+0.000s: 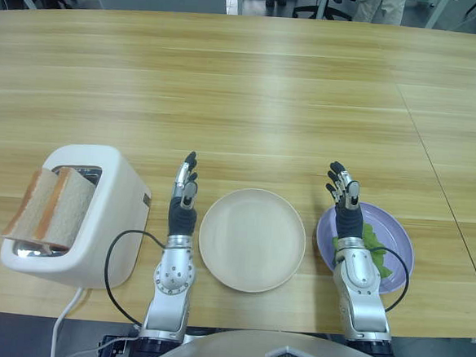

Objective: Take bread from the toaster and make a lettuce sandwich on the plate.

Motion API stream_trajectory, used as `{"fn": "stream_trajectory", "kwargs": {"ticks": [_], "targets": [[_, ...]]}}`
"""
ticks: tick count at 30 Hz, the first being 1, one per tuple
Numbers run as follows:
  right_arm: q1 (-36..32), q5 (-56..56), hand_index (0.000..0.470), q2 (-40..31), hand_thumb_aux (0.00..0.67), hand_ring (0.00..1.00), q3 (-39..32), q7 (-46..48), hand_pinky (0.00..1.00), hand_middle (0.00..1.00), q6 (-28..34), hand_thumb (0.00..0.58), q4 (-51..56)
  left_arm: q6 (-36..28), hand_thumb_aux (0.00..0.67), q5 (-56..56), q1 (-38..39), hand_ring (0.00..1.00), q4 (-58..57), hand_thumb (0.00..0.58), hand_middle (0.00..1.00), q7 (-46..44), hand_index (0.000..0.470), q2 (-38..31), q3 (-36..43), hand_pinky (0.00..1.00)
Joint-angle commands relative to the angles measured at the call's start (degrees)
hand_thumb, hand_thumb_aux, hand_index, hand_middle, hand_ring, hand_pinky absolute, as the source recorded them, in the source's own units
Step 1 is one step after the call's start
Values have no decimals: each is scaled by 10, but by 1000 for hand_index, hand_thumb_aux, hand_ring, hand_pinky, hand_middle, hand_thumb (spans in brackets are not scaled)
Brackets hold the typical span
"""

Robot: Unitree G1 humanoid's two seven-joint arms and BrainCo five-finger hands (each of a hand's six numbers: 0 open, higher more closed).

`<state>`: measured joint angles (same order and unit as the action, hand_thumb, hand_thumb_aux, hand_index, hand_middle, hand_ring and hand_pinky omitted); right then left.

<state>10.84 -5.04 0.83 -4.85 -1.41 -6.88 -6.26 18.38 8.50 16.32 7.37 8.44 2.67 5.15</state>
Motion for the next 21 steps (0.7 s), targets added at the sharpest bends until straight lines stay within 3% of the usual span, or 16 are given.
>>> {"fn": "stream_trajectory", "kwargs": {"ticks": [1,21], "targets": [[-2,3,0,0,0,0,2,0,0,0,0,0,7,-8,0,-6,4,0,-5,0,0,-6,0,2,1,0],[-1,5,0,2,0,0,2,1,0,0,-2,0,6,-33,0,-9,16,0,21,0,0,-22,0,4,4,0]]}}
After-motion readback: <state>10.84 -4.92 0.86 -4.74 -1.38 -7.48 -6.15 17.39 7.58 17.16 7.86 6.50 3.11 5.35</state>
